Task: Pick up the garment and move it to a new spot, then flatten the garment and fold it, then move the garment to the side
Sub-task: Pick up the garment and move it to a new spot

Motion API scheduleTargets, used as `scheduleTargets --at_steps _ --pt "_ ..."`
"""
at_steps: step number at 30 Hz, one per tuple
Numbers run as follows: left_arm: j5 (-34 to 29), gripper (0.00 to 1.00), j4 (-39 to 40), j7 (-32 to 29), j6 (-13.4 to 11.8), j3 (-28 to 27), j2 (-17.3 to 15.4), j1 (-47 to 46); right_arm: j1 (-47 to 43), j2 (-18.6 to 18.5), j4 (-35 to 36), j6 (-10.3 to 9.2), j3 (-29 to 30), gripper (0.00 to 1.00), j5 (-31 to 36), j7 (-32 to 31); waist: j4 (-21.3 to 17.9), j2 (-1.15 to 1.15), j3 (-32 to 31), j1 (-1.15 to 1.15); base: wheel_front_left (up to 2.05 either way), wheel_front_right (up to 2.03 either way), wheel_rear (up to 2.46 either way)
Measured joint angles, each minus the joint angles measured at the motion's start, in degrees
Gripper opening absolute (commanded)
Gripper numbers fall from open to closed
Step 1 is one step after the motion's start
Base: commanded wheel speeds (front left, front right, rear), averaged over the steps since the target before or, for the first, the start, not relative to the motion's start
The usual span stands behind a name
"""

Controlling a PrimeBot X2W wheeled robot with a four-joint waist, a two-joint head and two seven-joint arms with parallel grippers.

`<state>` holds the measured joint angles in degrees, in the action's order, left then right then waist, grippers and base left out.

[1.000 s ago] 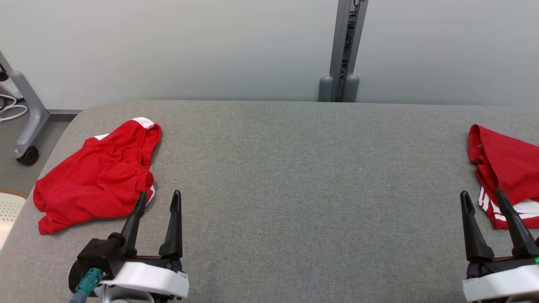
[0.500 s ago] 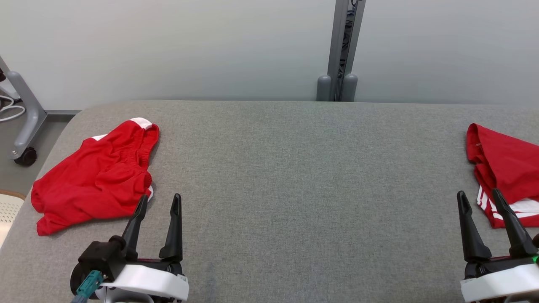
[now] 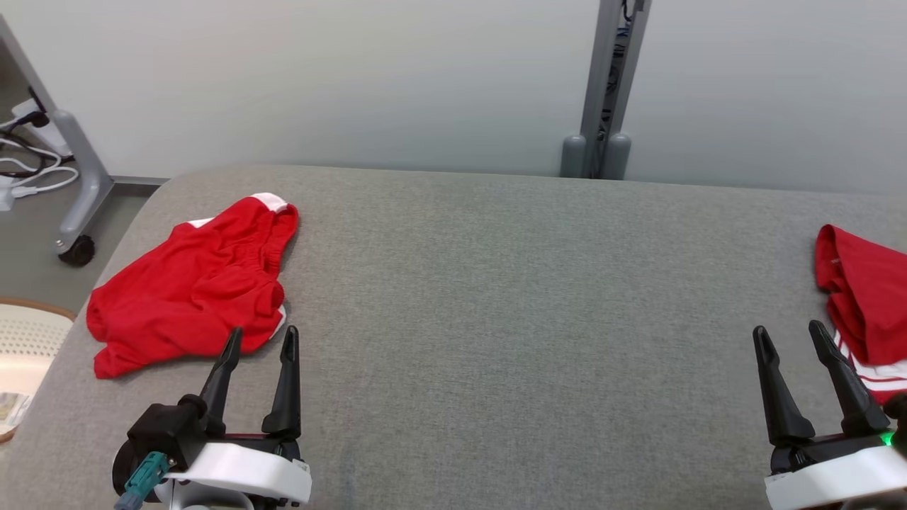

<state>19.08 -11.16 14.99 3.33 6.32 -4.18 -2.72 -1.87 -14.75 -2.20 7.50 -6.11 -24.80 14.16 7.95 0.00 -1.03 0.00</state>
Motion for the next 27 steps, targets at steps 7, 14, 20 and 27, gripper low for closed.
scheduleTargets --at_steps 7,14,20,27 --pt "-0.86 1.0 -0.16 0.0 0.1 -0.49 0.16 0.02 0.02 -0.43 -0.36 0.0 -0.55 1.0 0.02 0.18 3.2 0.0 -0.1 0.0 0.0 0.0 0.0" --pt "-0.91 1.0 -0.41 0.0 -0.02 -0.78 0.25 0.01 0.13 -0.09 -0.67 0.0 -1.32 1.0 -0.01 0.49 7.62 0.0 0.14 0.0 0.0 0.0 0.0" --pt "-0.92 1.0 -0.57 0.0 0.11 -1.02 -0.08 0.0 0.47 0.11 -1.05 0.0 -2.1 1.0 -0.24 0.55 12.17 0.0 0.15 0.0 0.0 0.0 0.0" --pt "-0.75 1.0 -0.78 0.0 0.15 -1.09 -0.3 -0.02 1.35 -0.02 -1.58 0.0 -3.23 1.0 -0.49 0.59 17.39 0.0 0.61 0.0 0.0 0.0 0.0"
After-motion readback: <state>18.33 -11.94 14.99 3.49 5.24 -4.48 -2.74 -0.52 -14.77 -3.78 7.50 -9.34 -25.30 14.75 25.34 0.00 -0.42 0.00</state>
